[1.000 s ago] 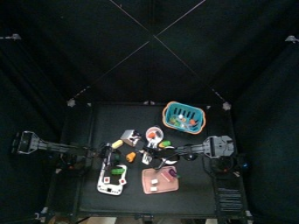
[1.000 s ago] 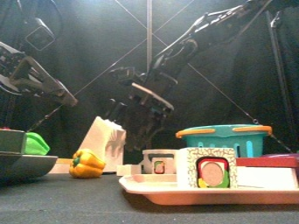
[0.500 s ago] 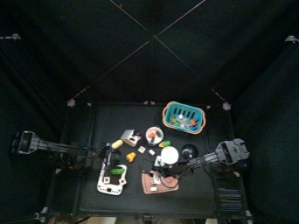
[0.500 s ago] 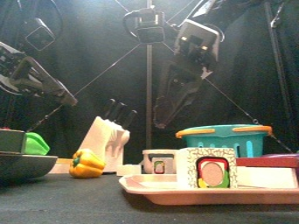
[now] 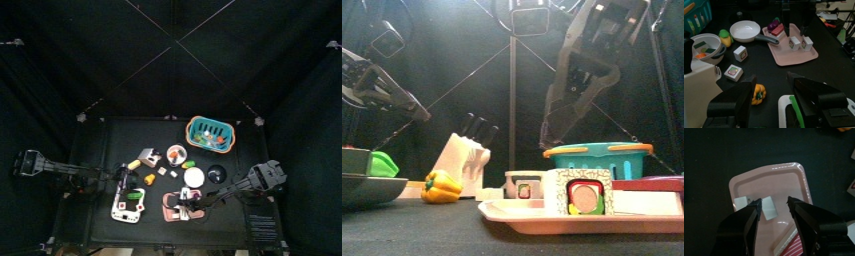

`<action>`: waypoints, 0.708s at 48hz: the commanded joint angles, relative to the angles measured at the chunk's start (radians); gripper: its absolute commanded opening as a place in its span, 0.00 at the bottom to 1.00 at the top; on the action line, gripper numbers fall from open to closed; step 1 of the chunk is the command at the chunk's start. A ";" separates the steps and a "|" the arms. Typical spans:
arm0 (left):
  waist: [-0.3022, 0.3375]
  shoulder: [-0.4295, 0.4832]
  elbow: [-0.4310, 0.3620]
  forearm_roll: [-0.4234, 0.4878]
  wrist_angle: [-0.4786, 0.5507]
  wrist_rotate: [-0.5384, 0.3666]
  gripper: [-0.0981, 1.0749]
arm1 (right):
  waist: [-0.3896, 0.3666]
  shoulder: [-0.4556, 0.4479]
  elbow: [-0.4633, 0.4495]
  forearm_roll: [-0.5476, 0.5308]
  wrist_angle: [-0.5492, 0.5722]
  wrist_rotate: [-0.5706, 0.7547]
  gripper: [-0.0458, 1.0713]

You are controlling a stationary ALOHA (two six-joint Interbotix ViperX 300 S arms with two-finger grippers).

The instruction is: Grab sushi piece

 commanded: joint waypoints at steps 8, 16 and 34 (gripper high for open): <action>0.002 0.002 -0.020 -0.002 -0.006 0.000 0.84 | 0.005 -0.025 -0.003 0.020 -0.014 0.002 0.77; 0.003 0.002 -0.020 -0.002 -0.006 0.000 0.84 | 0.002 -0.012 0.005 0.025 -0.014 0.002 0.77; 0.003 0.002 -0.017 -0.002 -0.006 0.000 0.84 | -0.003 0.023 0.006 0.025 -0.018 0.000 0.78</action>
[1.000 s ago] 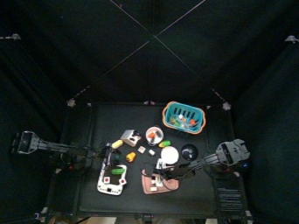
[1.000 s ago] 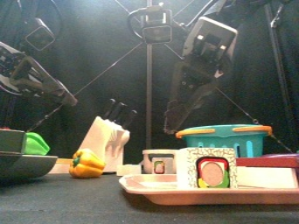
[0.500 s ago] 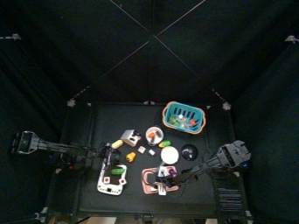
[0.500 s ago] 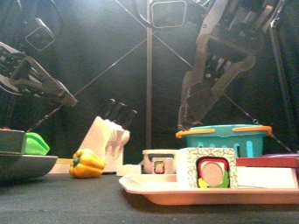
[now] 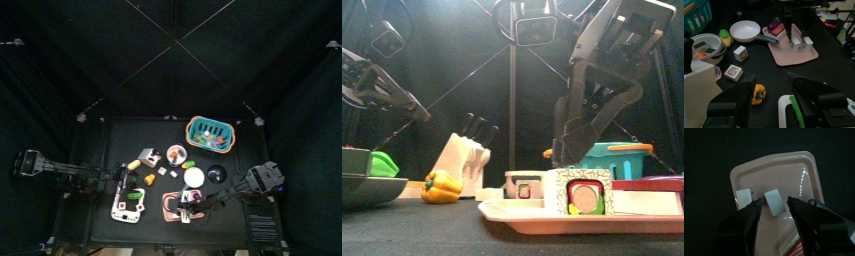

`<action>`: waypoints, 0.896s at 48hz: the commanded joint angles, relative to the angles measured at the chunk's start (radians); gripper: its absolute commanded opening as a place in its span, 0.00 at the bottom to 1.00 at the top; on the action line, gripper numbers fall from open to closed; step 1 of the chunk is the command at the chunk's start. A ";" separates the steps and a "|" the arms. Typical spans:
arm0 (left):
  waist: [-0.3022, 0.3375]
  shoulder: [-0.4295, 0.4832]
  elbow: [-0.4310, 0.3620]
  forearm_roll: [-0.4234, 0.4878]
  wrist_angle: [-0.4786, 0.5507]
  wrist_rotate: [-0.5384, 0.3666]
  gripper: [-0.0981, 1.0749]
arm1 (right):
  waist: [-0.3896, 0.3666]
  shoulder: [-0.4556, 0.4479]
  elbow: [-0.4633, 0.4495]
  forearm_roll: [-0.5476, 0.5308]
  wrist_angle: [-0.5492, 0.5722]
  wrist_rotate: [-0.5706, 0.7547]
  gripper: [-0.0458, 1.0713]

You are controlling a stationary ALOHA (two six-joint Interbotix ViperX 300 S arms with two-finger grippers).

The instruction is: Grab sushi piece

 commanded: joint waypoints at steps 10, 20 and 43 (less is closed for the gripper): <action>0.003 0.002 -0.017 -0.002 -0.005 0.000 0.84 | -0.005 0.009 -0.008 0.000 -0.028 -0.002 0.77; 0.003 0.002 -0.017 -0.002 -0.003 0.000 0.84 | -0.006 0.026 -0.005 0.000 -0.034 -0.003 0.77; 0.003 0.002 -0.017 -0.002 -0.005 0.000 0.84 | -0.025 0.000 -0.005 -0.008 -0.011 -0.005 0.56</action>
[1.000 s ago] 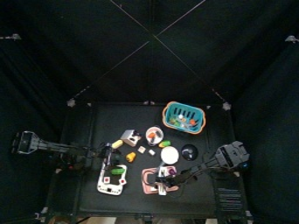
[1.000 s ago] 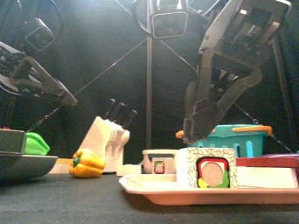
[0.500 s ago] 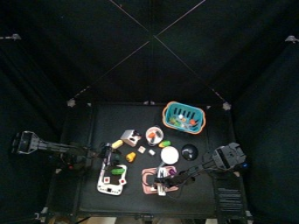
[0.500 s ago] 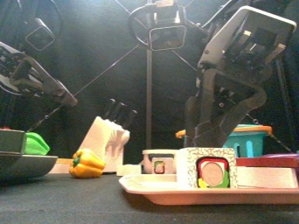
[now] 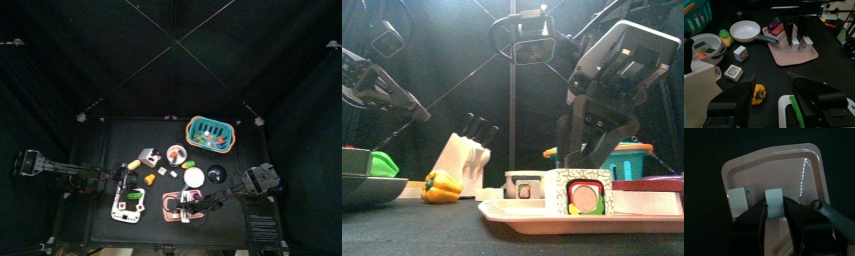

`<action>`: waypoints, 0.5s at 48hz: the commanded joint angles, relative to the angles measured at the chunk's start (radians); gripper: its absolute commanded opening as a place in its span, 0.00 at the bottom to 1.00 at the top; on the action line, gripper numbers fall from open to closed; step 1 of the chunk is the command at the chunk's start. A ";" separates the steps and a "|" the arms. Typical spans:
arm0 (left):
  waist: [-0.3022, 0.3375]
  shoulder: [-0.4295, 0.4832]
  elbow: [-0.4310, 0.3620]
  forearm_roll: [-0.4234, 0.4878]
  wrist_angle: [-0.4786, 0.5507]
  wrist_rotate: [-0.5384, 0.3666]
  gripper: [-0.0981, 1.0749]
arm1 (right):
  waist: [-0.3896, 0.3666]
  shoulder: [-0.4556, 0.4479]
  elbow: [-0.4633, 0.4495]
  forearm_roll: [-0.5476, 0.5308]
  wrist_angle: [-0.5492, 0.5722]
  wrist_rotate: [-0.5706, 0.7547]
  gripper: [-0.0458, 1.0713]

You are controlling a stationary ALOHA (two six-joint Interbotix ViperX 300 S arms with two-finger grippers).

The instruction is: Grab sushi piece

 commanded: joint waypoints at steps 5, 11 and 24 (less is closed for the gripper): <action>0.003 0.000 -0.017 -0.002 -0.005 0.000 0.83 | -0.014 -0.066 -0.018 -0.009 0.012 -0.002 0.56; 0.002 0.000 -0.017 -0.002 -0.005 0.000 0.84 | -0.017 -0.074 -0.020 -0.018 0.014 0.002 0.56; 0.003 0.000 -0.018 -0.002 -0.005 0.000 0.84 | -0.040 -0.080 -0.049 -0.044 0.012 -0.002 0.56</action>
